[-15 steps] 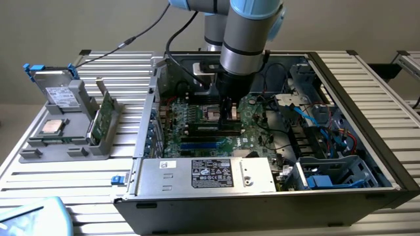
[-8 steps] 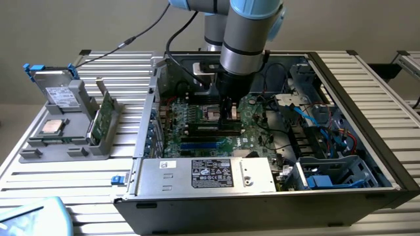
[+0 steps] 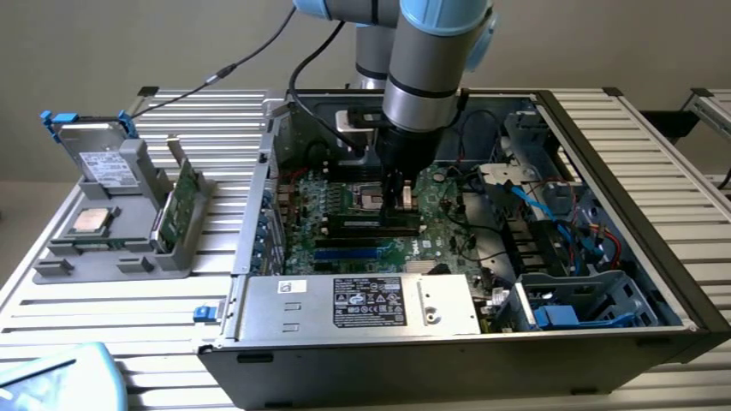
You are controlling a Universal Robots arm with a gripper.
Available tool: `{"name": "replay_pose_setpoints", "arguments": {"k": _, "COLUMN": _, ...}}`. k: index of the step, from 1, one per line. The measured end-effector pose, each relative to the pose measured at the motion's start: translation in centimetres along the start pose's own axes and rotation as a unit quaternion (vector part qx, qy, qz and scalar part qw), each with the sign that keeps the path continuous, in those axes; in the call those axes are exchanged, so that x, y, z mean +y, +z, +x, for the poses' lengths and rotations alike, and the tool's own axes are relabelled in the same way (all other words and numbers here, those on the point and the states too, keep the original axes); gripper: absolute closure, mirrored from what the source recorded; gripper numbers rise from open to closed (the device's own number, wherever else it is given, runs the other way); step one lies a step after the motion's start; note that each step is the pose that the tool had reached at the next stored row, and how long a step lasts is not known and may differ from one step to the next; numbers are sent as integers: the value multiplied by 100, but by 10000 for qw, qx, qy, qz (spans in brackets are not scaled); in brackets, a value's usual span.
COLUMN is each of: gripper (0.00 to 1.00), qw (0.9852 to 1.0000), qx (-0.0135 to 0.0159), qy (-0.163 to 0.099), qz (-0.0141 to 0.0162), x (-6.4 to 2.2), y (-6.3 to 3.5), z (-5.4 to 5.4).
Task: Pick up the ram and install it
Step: 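Insert the ram into the slot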
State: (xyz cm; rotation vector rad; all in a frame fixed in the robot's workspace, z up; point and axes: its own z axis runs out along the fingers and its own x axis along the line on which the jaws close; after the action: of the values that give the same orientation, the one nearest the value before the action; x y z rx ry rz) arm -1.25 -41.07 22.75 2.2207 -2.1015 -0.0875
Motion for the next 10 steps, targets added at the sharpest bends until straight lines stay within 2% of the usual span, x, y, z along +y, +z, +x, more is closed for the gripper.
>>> {"name": "replay_pose_setpoints", "arguments": {"k": 10, "gripper": 87, "qw": 10000, "qx": 1, "qy": 1, "qz": 7, "x": -2, "y": 12, "z": -7}}
